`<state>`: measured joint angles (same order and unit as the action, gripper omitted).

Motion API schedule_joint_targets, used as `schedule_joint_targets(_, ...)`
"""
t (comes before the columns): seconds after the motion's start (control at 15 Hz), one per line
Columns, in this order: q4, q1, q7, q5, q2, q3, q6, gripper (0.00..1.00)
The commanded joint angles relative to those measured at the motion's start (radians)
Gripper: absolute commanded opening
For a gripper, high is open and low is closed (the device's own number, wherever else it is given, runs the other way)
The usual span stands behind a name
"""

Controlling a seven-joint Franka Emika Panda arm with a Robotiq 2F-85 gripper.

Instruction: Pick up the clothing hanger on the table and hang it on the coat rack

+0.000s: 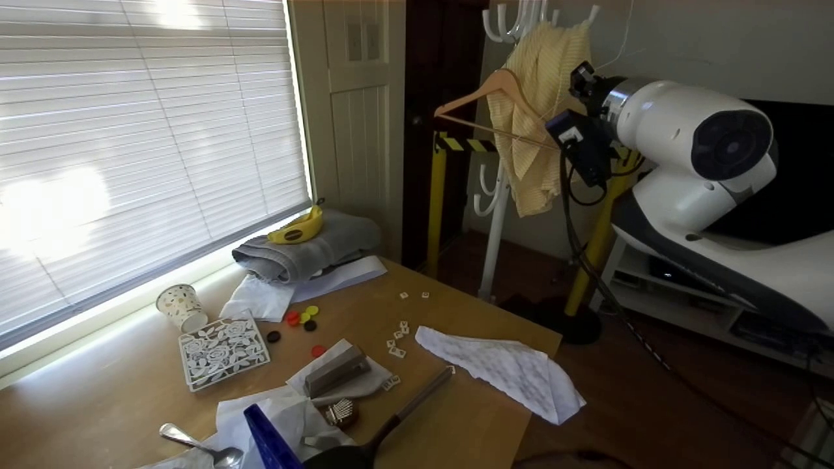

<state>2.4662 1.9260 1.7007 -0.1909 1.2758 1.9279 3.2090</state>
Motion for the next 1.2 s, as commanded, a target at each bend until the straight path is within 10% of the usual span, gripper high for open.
schedule_joint_targets(0.0, -0.005, -0.004, -0.084, -0.092, -0.003, -0.013, -0.005, 0.02)
schedule_joint_targets(1.13, -0.105, 0.025, -0.314, -0.189, -0.365, 0.163, -0.270, 0.01)
